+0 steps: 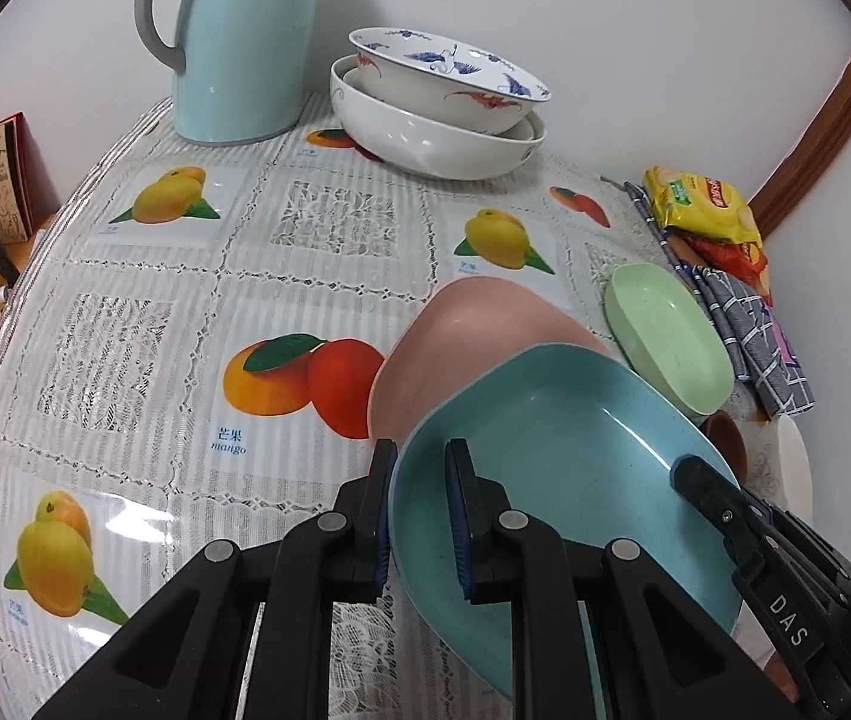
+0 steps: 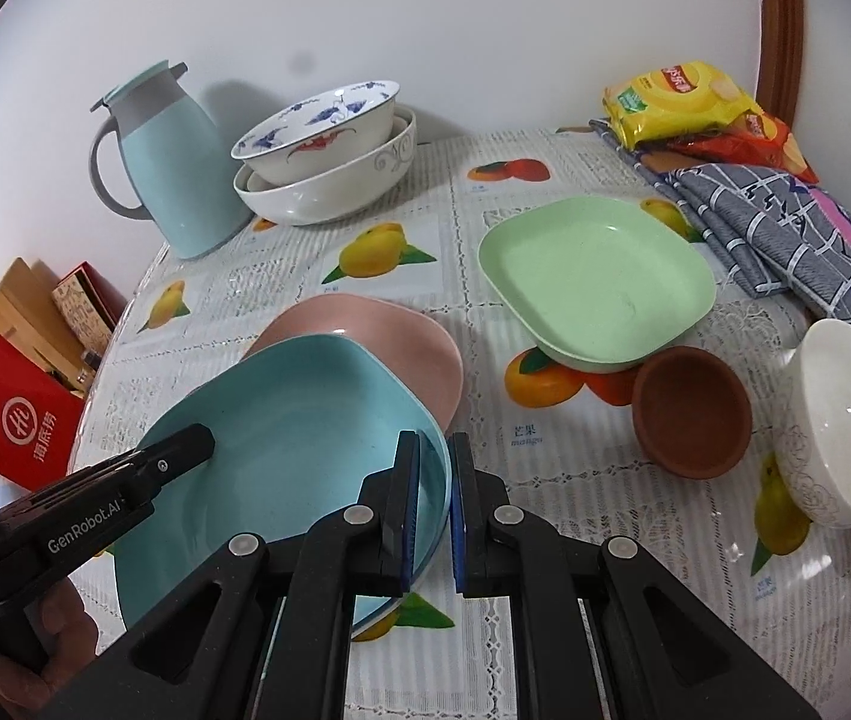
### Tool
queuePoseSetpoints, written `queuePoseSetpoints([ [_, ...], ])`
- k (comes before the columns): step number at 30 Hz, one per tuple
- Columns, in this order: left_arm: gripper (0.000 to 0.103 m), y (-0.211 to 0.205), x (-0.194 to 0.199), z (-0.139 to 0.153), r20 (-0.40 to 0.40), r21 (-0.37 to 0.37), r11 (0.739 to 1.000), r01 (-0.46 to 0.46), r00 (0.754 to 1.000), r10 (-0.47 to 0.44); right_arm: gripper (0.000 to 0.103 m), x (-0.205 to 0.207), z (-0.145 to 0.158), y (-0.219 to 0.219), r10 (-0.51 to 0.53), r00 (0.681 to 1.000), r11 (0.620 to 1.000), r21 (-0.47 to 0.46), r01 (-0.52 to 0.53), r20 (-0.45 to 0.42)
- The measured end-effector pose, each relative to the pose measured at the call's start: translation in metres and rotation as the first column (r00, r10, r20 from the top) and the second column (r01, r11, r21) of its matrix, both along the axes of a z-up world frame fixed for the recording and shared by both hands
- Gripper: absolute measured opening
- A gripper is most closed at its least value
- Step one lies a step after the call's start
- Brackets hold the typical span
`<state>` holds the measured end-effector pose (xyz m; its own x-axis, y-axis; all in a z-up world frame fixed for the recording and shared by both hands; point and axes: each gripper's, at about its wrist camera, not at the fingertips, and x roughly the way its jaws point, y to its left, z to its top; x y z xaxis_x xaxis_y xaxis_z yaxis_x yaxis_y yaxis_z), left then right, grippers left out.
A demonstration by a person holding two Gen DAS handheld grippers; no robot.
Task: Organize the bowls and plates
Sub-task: 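Carry the light-blue plate with the right gripper onto the pink plate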
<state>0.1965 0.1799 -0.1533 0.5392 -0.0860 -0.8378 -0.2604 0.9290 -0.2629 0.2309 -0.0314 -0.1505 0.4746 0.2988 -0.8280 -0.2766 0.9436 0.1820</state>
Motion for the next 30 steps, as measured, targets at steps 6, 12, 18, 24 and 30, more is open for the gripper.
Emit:
queuePoseSetpoints([
  [6,0.017,0.001,0.007,-0.008,-0.014,0.034,0.999,-0.01,1.0,0.01,0.009,0.009,-0.009,0.007,0.0,1.0,1.0,-0.012,0.0,-0.006],
  [12,0.017,0.005,0.013,-0.014,-0.023,0.055,0.998,-0.012,1.0,0.013,0.009,0.016,-0.018,0.014,0.012,1.0,1.0,-0.021,-0.012,-0.014],
  [18,0.017,0.005,0.016,-0.015,-0.015,0.058,0.998,-0.009,1.0,0.01,0.009,0.022,-0.019,0.015,0.018,1.0,1.0,-0.017,-0.018,-0.007],
  [24,0.017,0.007,0.021,-0.012,-0.008,0.06,0.998,-0.012,1.0,0.012,0.01,0.028,-0.016,0.018,0.025,1.0,1.0,-0.018,-0.025,0.01],
  [30,0.017,0.008,0.03,-0.008,-0.004,0.075,0.997,-0.009,1.0,0.01,0.01,0.036,-0.016,0.02,0.031,0.999,0.999,-0.008,-0.031,0.02],
])
